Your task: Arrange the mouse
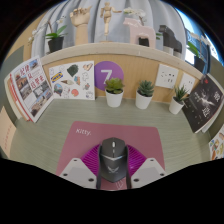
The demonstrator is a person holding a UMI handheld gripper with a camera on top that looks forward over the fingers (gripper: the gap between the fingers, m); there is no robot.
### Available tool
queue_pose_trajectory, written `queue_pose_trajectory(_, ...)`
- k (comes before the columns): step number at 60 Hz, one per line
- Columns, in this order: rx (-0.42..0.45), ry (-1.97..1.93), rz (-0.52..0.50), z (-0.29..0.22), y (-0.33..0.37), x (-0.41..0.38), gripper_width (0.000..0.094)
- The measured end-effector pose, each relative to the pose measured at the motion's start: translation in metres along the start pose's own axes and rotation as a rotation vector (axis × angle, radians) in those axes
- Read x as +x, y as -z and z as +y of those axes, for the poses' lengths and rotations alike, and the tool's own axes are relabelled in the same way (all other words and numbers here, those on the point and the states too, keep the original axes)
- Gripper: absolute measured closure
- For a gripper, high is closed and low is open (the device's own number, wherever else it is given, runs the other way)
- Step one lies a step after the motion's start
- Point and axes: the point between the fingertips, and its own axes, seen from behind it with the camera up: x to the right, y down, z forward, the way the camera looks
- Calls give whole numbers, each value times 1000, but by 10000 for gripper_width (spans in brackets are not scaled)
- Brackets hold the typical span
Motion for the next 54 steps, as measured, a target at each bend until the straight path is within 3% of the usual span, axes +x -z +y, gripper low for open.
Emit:
queue_pose_trajectory(12,-25,-56,10,1,1,1,429)
queue_pose_trajectory(17,-43,-64,39,-1,9,7,195)
queue_pose_trajectory(20,-28,-55,57,-9,17,11,158)
queue_pose_trajectory(41,51,-128,132,-86,147,6,126)
queue_pose_trajectory(54,108,-167,111,-116,238,-18,123)
